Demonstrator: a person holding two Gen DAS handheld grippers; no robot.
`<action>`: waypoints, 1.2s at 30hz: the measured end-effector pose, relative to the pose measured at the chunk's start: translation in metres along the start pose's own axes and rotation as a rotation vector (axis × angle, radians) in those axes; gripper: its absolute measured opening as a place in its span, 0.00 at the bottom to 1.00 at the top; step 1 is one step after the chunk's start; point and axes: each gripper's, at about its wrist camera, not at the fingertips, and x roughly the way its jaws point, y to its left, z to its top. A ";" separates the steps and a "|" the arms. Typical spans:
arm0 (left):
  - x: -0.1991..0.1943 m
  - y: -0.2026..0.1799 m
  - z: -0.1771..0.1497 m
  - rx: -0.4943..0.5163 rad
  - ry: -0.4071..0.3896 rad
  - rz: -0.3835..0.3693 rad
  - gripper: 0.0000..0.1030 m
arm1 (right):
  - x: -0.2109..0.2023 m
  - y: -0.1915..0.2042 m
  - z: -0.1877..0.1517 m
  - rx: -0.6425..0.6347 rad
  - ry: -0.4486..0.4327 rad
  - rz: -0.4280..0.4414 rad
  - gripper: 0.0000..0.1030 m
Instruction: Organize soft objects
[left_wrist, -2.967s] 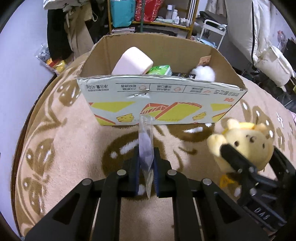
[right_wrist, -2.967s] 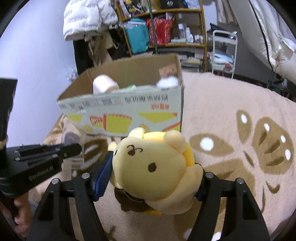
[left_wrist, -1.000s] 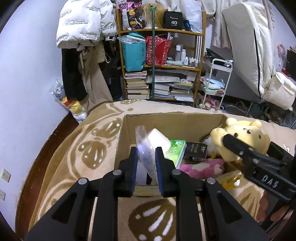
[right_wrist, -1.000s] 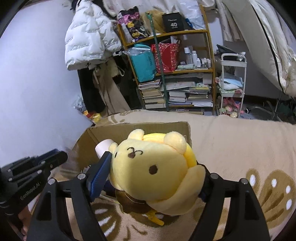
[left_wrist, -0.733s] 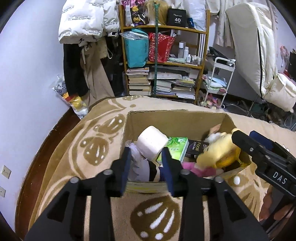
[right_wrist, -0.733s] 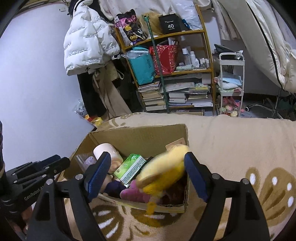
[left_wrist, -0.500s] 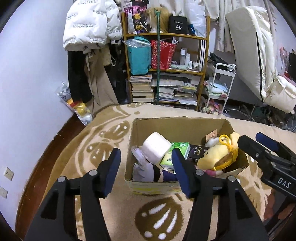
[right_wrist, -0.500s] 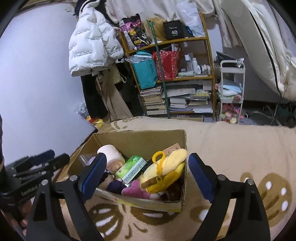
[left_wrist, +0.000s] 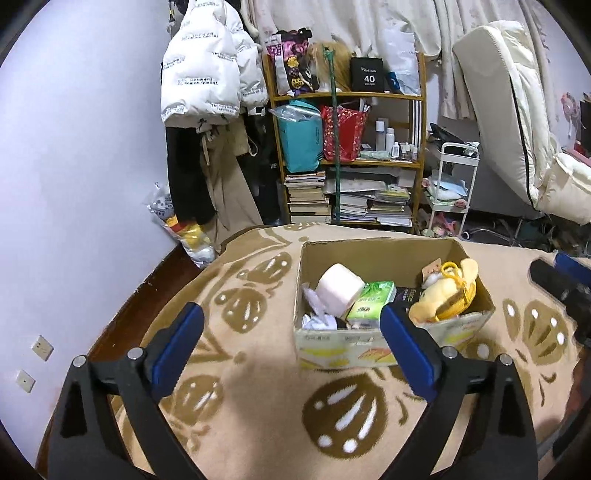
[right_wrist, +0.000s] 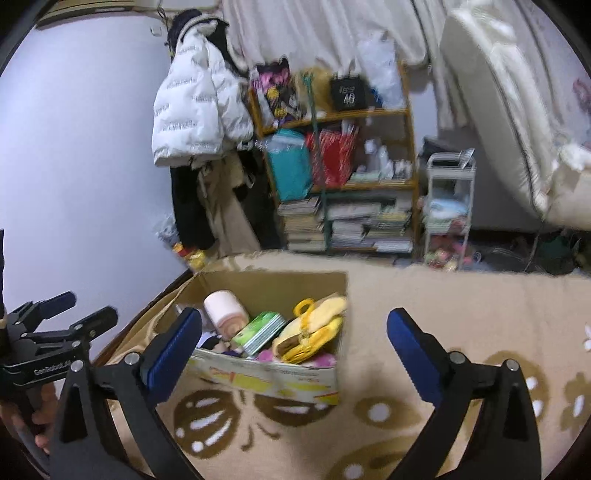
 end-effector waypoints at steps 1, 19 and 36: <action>-0.004 0.001 -0.002 0.006 -0.003 0.001 0.94 | -0.009 -0.002 0.000 -0.006 -0.021 -0.010 1.00; -0.076 0.033 -0.029 -0.092 -0.125 0.000 0.99 | -0.076 -0.007 -0.008 -0.065 -0.095 0.007 1.00; -0.076 0.009 -0.058 0.032 -0.146 0.012 0.99 | -0.066 0.006 -0.032 -0.116 -0.103 0.015 1.00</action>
